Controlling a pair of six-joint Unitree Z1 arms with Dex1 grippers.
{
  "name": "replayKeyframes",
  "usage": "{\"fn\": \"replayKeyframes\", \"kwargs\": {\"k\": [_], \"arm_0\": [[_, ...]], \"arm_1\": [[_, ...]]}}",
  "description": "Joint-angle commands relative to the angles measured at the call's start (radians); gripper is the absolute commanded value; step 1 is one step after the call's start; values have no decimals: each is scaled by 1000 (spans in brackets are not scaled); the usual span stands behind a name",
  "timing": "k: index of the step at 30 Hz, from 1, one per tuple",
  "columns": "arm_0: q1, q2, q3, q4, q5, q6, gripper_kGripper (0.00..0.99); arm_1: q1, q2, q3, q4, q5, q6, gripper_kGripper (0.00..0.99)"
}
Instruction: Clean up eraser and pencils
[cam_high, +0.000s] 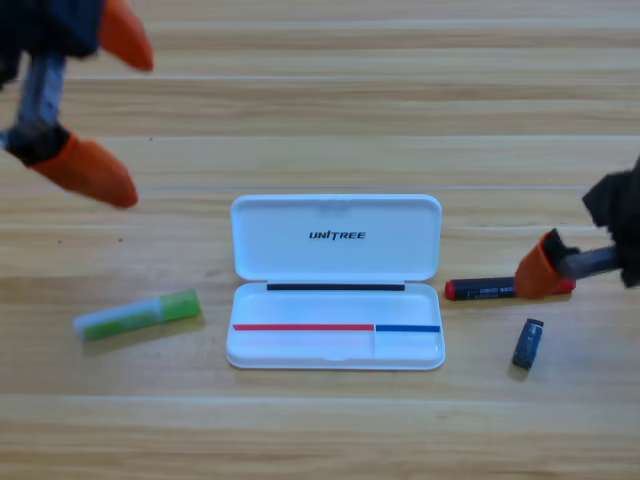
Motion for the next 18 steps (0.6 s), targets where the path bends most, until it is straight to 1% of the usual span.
{"fn": "replayKeyframes", "kwargs": {"k": [1,7,12,15,18], "arm_0": [[69,194,-10,71,34,14,990],[91,281,10,91,25,8,988],[126,333,15,90,11,2,986],[161,349,30,68,9,2,986],[207,347,86,12,15,2,986]], "arm_1": [[-65,162,29,-12,15,178,986],[-118,292,39,-119,23,331,971],[-142,375,52,-211,27,400,950],[-147,410,44,-234,43,428,933],[-148,427,42,-234,73,449,923]]}}
